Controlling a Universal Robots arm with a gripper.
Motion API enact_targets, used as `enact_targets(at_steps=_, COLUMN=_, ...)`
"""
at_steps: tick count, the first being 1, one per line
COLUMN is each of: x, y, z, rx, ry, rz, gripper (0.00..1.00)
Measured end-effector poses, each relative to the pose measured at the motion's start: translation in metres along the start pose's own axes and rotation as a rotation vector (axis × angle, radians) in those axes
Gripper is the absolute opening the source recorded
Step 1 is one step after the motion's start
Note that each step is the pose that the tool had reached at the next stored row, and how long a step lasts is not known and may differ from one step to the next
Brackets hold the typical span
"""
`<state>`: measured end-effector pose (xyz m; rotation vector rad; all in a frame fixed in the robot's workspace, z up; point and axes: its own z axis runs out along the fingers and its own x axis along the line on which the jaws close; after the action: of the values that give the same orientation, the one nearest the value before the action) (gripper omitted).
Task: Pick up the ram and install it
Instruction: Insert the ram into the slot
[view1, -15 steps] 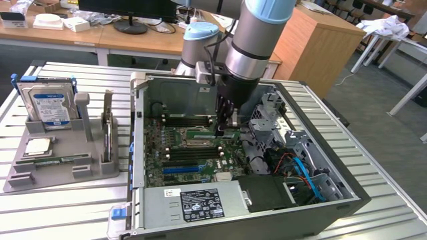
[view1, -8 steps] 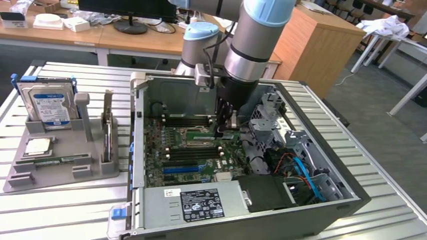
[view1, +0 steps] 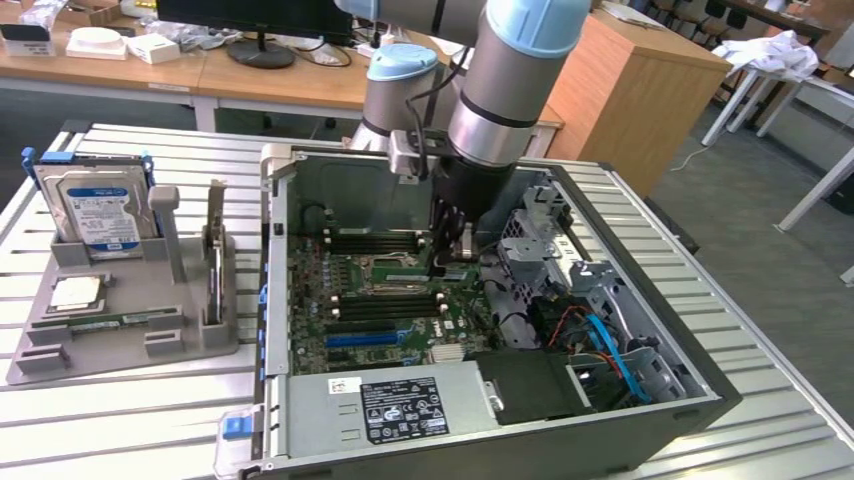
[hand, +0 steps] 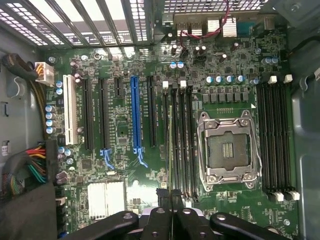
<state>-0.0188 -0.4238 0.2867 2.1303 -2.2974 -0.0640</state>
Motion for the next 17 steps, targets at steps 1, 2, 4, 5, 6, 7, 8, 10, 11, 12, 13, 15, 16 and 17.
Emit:
enact_targets(at_steps=1, x=0.0, y=0.0, z=0.0004, rx=0.0, ry=0.0, rz=0.0, gripper=0.12)
enact_targets(at_steps=2, x=0.0, y=0.0, z=0.0007, rx=0.0, ry=0.0001, rz=0.0, gripper=0.12)
enact_targets(at_steps=4, x=0.0, y=-0.0001, z=0.0013, rx=0.0, ry=0.0001, rz=0.0, gripper=0.12)
enact_targets(at_steps=5, x=0.0, y=-0.0001, z=0.0016, rx=0.0, ry=0.0, rz=0.0, gripper=0.12)
enact_targets(at_steps=6, x=0.0, y=-0.0001, z=0.002, rx=0.0, ry=-0.0001, rz=0.0, gripper=0.12)
enact_targets(at_steps=7, x=0.0001, y=-0.0001, z=0.0024, rx=0.0001, ry=-0.0001, rz=0.0, gripper=0.12)
enact_targets(at_steps=8, x=0.0001, y=-0.0001, z=0.0029, rx=0.0001, ry=-0.0001, rz=0.0, gripper=0.12)
enact_targets(at_steps=10, x=0.0001, y=-0.0002, z=0.0039, rx=0.0, ry=0.0, rz=0.0, gripper=0.12)
enact_targets(at_steps=11, x=0.0001, y=-0.0002, z=0.0044, rx=0.0, ry=0.0, rz=0.0, gripper=0.12)
enact_targets(at_steps=12, x=0.0001, y=-0.0002, z=0.0049, rx=0.0, ry=0.0, rz=0.0, gripper=0.12)
enact_targets(at_steps=13, x=0.0002, y=-0.0002, z=0.0052, rx=0.0, ry=0.0001, rz=0.0, gripper=0.12)
enact_targets(at_steps=15, x=0.0002, y=-0.0002, z=0.0062, rx=0.0, ry=-0.0001, rz=0.0, gripper=0.12)
enact_targets(at_steps=16, x=0.0002, y=-0.0003, z=0.0067, rx=0.0, ry=-0.0001, rz=0.0, gripper=0.12)
enact_targets(at_steps=17, x=0.0002, y=-0.0003, z=0.0071, rx=0.0, ry=-0.0001, rz=0.0, gripper=0.12)
